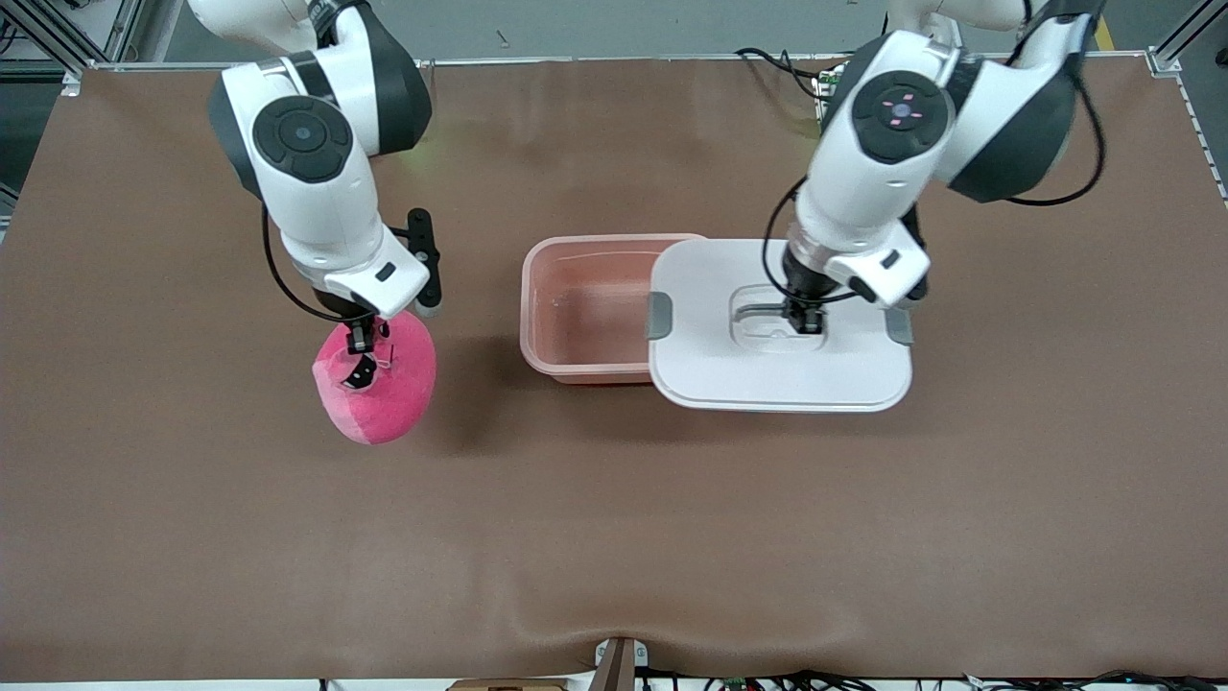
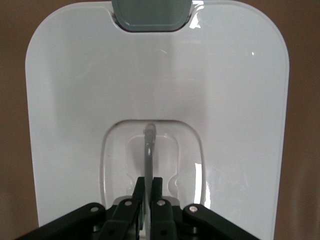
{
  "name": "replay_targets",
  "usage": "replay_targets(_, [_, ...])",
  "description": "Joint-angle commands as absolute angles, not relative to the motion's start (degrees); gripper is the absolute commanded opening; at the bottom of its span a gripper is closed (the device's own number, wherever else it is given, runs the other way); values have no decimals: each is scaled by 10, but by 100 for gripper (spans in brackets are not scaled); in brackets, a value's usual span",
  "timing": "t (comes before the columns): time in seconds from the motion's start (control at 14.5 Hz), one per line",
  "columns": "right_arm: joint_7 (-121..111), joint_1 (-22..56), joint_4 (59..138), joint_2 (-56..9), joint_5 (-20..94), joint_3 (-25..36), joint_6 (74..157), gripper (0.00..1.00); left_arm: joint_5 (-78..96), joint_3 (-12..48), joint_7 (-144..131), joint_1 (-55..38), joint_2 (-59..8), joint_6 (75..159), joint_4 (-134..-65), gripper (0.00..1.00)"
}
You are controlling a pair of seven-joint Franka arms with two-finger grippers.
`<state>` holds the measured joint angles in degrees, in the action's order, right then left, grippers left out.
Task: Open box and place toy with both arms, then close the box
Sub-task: 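Carry the pink toy into the pink box and release it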
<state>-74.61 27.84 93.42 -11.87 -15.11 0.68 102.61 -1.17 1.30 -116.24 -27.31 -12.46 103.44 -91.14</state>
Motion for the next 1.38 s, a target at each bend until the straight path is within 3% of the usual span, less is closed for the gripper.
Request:
replay_targets(0.0, [-760, 328, 890, -144, -177, 12, 1003, 0, -14, 19, -1103, -225, -81, 1029, -951, 0])
replay_targets(0.48, [-723, 453, 754, -245, -186, 13, 904, 0, 5, 19, -984, -154, -48, 1028, -1000, 0])
replay_targets(0.83, [-620, 533, 749, -261, -203, 13, 881, 0, 5, 19, -946, -129, -41, 1028, -1019, 0])
replay_targets(1.1, [-608, 540, 750, -265, -202, 13, 881, 3, 6, 19, -918, -99, -41, 1029, -1020, 0])
replay_targets(1.24, [-609, 540, 750, -265, -203, 13, 881, 48, 11, 19, -884, -78, -41, 1028, -1021, 0])
replay_targets(1.31, [-611, 538, 750, -265, -202, 13, 881, 84, 18, 19, -882, -70, -41, 1029, -1021, 0])
